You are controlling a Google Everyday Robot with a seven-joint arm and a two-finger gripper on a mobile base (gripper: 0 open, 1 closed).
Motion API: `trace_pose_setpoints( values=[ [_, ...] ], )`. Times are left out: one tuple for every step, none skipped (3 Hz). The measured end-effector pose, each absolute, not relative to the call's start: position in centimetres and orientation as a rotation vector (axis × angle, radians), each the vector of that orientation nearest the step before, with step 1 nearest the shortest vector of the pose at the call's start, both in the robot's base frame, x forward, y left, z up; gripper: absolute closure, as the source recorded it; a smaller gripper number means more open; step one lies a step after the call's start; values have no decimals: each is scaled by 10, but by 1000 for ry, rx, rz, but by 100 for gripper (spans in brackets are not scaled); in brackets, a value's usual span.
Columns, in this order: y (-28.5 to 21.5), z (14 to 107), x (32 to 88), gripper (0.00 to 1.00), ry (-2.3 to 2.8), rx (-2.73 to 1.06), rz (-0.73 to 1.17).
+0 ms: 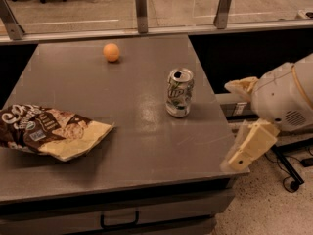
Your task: Move brown chip bag near 7up can
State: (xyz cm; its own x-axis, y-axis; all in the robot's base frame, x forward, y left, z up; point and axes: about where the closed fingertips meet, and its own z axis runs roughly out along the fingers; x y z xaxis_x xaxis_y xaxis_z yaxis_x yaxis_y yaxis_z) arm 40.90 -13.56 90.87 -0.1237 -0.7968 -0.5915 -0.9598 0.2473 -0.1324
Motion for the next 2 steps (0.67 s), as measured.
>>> trace_pose_setpoints(
  values=[
    [-85,896,406,0,1870,-1496,579],
    [-65,912,403,0,1826,-1442,662]
  ],
)
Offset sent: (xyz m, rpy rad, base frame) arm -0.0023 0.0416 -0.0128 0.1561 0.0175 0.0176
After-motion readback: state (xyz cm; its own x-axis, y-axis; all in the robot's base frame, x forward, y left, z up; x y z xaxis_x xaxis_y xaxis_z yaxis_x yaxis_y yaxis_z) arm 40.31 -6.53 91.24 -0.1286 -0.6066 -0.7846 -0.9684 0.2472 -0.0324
